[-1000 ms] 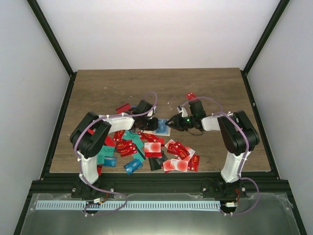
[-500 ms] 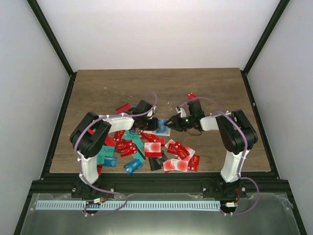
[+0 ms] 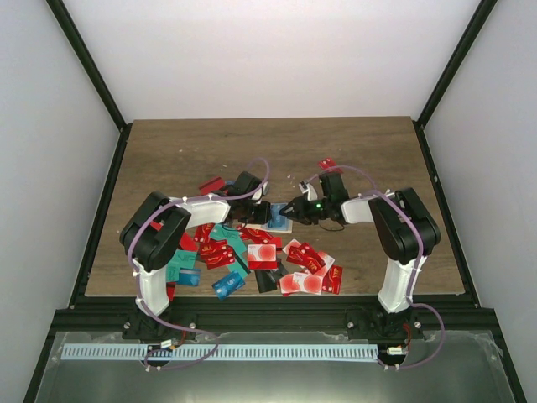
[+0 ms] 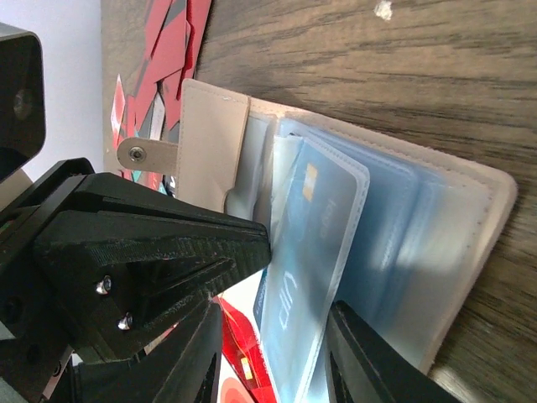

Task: Put the credit cards into the card holder

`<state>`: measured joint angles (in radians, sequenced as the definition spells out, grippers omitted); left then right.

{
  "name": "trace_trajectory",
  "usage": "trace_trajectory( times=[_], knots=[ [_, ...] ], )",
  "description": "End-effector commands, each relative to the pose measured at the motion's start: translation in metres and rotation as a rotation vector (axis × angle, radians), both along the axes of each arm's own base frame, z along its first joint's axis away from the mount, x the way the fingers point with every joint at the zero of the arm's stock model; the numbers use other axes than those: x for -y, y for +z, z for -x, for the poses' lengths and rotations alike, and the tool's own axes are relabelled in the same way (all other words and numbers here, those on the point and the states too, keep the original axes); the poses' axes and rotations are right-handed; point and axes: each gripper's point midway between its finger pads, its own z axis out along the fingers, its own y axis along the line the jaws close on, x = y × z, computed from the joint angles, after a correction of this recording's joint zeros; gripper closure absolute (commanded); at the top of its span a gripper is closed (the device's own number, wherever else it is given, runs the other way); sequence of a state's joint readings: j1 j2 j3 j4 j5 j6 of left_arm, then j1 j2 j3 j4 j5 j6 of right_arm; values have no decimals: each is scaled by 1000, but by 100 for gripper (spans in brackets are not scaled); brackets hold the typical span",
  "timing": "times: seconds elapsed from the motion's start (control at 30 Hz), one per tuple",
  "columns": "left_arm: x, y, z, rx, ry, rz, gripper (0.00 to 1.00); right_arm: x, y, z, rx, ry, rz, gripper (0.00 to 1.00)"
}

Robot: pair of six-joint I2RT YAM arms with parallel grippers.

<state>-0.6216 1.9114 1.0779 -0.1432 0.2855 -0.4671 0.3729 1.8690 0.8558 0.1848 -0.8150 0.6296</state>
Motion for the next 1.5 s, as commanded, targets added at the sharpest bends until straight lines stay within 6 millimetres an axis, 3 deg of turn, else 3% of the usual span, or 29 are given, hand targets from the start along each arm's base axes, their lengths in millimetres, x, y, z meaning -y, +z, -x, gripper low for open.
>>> trace_trajectory(
  times=[0.0, 0.3, 0.53, 0.73, 0.9, 1.03, 1.13, 1.2, 1.27, 1.43, 1.47],
  knots=[
    [-3, -12, 7, -30, 1, -12, 96, -14, 14, -4, 32, 34, -23, 65],
    [-9, 20, -3, 36, 38, -5, 92, -23, 21, -4, 45, 45, -8, 65],
    [-27, 37, -7, 67, 91, -20, 87, -34, 25, -5, 50, 61, 4, 65],
    [-62, 56, -9, 111, 185, -47, 84, -46, 28, -6, 54, 77, 13, 64],
    [-96, 68, -6, 145, 268, -84, 80, -71, 30, -7, 54, 115, 9, 64],
    [-112, 86, 1, 190, 306, -83, 80, -101, 45, -12, 83, 171, -19, 64],
    [-131, 96, 5, 224, 370, -128, 90, -113, 66, -15, 120, 196, -49, 64],
    [-144, 99, 10, 257, 401, -156, 92, -112, 79, -17, 151, 192, -52, 63],
    [-156, 103, 11, 300, 464, -161, 88, -109, 88, -17, 179, 184, -39, 63],
    [-143, 105, 33, 267, 379, -61, 88, -87, 101, -2, 227, 138, 12, 62],
    [-142, 107, 38, 270, 382, -31, 80, -81, 100, 3, 229, 126, 25, 62]
  ],
)
